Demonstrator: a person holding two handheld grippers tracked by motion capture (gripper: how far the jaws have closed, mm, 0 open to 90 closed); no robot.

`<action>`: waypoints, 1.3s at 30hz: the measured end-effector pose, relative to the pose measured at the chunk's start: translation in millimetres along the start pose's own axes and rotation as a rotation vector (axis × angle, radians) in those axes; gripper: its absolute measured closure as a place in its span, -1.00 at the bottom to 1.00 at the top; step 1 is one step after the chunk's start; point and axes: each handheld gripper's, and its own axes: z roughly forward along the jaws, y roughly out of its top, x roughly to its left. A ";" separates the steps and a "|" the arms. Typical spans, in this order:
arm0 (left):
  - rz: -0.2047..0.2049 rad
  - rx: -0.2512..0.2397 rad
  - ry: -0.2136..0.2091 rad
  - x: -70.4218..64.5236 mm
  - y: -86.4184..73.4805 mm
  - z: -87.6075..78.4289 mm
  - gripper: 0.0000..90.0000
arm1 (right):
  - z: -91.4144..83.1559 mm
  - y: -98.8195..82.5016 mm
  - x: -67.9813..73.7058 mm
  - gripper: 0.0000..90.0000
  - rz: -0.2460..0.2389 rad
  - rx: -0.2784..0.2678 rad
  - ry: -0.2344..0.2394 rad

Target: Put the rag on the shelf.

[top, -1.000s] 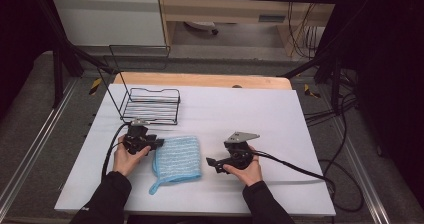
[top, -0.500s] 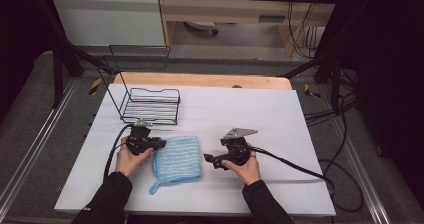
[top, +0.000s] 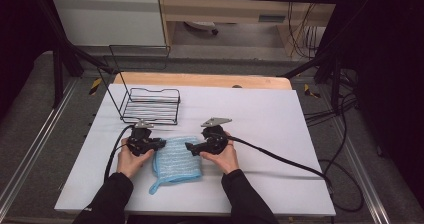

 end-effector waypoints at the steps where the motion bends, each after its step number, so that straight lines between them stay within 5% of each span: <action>1: 0.000 -0.002 -0.001 0.3 -0.2 0.1 0.65 | 3.1 0.0 -2.3 -0.64 0.019 0.003 -0.001; 7: 0.009 -0.005 -0.003 0.5 -0.6 0.3 0.64 | 17.4 -4.7 -12.8 -0.28 0.046 0.089 -0.039; 15: 0.014 -0.008 -0.008 1.0 -1.0 0.3 0.64 | 20.2 -4.8 -14.2 0.35 0.086 0.112 0.024; 22: 0.005 -0.011 -0.015 1.7 -1.1 -0.4 0.65 | 21.0 -3.2 -15.3 0.70 0.149 0.133 0.064; 29: 0.002 -0.026 -0.033 3.4 -0.6 -4.7 0.73 | 17.1 1.1 -16.3 0.81 0.178 0.146 0.084; 39: 0.014 -0.107 -0.050 0.3 0.6 -24.8 0.75 | 3.8 3.9 -6.5 0.81 0.133 0.065 0.068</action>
